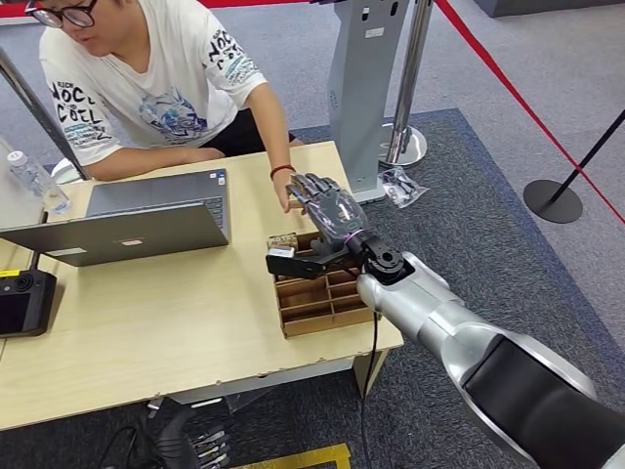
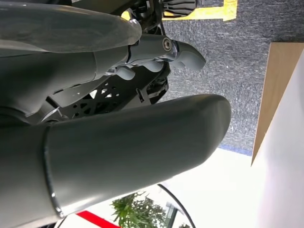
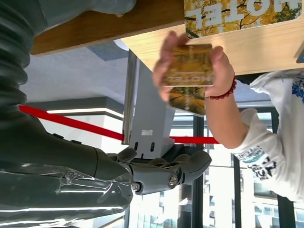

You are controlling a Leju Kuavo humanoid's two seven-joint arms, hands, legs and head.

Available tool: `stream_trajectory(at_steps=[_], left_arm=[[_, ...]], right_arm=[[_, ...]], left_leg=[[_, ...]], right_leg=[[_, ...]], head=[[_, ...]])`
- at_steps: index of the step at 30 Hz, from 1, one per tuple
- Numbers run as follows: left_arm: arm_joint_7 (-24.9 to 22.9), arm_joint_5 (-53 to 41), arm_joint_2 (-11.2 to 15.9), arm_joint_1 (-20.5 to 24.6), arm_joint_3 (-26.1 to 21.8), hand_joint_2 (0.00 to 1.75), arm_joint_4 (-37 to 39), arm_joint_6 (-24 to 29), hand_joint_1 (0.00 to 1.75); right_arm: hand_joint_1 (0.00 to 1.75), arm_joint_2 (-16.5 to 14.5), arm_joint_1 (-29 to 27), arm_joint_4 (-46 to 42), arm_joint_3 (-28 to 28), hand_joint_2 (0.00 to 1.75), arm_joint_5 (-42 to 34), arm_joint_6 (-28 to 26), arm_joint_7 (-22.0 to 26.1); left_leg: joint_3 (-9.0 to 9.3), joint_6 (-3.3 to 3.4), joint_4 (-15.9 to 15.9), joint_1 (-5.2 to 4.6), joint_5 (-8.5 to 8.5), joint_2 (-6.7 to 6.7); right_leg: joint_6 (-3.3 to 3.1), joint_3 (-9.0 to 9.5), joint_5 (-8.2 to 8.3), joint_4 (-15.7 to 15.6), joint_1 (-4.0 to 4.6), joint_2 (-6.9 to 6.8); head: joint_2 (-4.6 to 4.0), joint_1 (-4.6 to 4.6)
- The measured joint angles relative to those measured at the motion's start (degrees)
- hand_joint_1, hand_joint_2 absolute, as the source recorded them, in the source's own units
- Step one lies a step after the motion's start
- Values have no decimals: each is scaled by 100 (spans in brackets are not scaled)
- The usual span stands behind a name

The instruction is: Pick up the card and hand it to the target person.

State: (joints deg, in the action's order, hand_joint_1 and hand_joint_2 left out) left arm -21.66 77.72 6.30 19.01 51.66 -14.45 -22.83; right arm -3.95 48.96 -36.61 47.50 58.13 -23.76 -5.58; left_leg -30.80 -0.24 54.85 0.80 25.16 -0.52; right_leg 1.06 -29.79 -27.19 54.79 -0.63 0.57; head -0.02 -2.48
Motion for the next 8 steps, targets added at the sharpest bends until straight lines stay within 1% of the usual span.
stream_trajectory(at_steps=[8], left_arm=[[0, 0, -3, 13, 49, 0, 0, 12, 0]], right_arm=[[0, -10, 6, 23, -19, 175, 80, -103, -71]], left_leg=[[0, 1, 2, -1, -2, -1]], right_leg=[[1, 1, 1, 0, -1, -1]], head=[[0, 1]])
